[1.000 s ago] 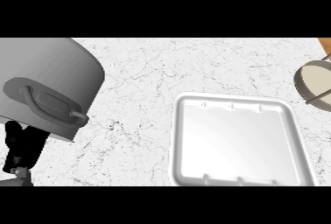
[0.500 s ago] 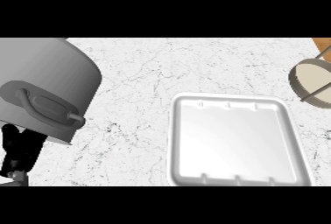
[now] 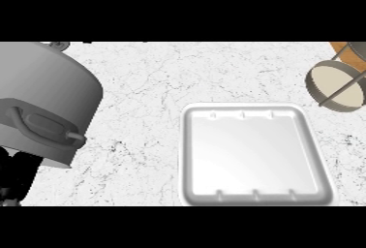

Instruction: Pick the sweet potato from the tray and place it in the tiered basket

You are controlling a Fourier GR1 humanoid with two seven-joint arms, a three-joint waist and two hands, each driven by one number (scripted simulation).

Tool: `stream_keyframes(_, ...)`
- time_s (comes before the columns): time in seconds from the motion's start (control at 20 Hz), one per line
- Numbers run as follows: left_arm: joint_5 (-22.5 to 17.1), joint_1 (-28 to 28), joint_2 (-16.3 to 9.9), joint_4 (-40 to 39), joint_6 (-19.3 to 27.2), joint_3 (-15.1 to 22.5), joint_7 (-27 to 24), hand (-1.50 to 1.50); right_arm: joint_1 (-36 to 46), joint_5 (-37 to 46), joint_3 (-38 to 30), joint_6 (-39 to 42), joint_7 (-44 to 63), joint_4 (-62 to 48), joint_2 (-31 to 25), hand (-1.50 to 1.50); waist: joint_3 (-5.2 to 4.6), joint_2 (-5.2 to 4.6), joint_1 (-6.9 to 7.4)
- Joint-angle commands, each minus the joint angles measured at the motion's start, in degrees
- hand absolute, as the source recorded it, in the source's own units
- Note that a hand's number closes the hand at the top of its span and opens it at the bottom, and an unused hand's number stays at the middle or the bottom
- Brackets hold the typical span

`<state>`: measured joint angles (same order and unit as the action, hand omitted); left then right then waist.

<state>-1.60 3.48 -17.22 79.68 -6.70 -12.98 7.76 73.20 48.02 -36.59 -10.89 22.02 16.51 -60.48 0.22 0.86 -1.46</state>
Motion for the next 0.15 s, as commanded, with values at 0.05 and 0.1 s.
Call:
stream_keyframes(0.05,-0.5,0.9,-0.5,0.4,0.2,-0.9,2.3,0.0,-8.2,-9.8,-8.2,4.5,-9.3,2.5,-2.1,-1.5,-0.14,0.46,-2.18)
stream_keyframes(0.1,0.9,2.6,2.1,-0.4,2.0,0.2,0.4,0.0,-8.7,-10.9,-8.7,7.1,-9.9,3.1,-2.3,-1.5,-0.22,0.54,-2.3)
